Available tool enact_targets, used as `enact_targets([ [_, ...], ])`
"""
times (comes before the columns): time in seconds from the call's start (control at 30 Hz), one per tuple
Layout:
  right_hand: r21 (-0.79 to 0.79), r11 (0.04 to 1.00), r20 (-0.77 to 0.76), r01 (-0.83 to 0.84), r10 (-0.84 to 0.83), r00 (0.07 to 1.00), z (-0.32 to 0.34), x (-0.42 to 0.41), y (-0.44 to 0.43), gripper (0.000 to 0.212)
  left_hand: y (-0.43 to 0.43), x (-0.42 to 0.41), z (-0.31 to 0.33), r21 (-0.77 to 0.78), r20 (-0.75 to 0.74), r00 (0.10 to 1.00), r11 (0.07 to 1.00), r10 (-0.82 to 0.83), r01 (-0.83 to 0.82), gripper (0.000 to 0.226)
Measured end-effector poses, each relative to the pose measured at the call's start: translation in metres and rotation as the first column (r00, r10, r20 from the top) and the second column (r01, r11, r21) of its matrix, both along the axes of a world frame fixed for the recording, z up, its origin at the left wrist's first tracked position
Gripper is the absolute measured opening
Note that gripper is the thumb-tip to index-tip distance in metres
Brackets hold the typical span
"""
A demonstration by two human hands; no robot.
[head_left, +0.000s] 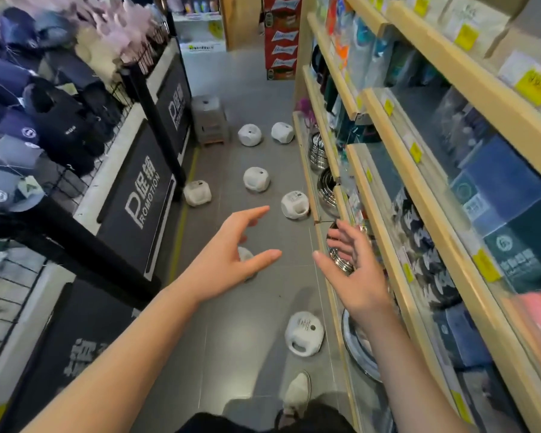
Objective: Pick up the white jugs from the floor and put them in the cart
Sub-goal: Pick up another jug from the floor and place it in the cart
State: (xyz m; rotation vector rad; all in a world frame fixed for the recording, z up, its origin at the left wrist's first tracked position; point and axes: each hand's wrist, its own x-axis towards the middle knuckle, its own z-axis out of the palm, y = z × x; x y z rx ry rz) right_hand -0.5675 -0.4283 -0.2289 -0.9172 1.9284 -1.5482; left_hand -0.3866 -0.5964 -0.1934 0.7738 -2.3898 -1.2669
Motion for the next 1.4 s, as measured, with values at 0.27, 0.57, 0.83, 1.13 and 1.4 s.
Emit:
enact_targets([
  [0.27, 0.179, 0.980, 0.101, 0.083, -0.102, 0.990, -0.066, -0.044, -0.017, 0.067, -0.030, -0.056, -0.079, 0.219, 0.131, 0.991, 0.976, -0.038, 0.008, 0.076],
  [0.57, 0.426, 0.871, 0.300, 0.244, -0.390, 0.871, -0.232, -0.048, -0.014, 0.079, -0.056, -0.117, -0.245, 0.415, 0.336, 0.921, 0.909, -0.197, 0.042, 0.068],
  [0.83, 0.596, 0.752, 0.507, 0.281, -0.624, 0.595, -0.404, -0.019, -0.014, 0.076, -0.063, -0.156, -0.420, 0.466, 0.471, 0.819, 0.881, -0.327, 0.084, 0.074],
  [1.13, 0.784, 0.481, 0.449, 0.393, -0.876, 0.179, -0.617, -0.018, -0.041, 0.069, -0.058, -0.218, -0.629, 0.411, 0.569, 0.637, 0.851, -0.520, 0.327, 0.081],
  [1.4, 0.872, 0.279, 0.369, 0.402, -0.915, -0.164, -0.755, -0.009, -0.045, 0.073, -0.043, -0.248, -0.782, 0.427, 0.632, 0.492, 0.799, -0.599, 0.424, 0.087],
])
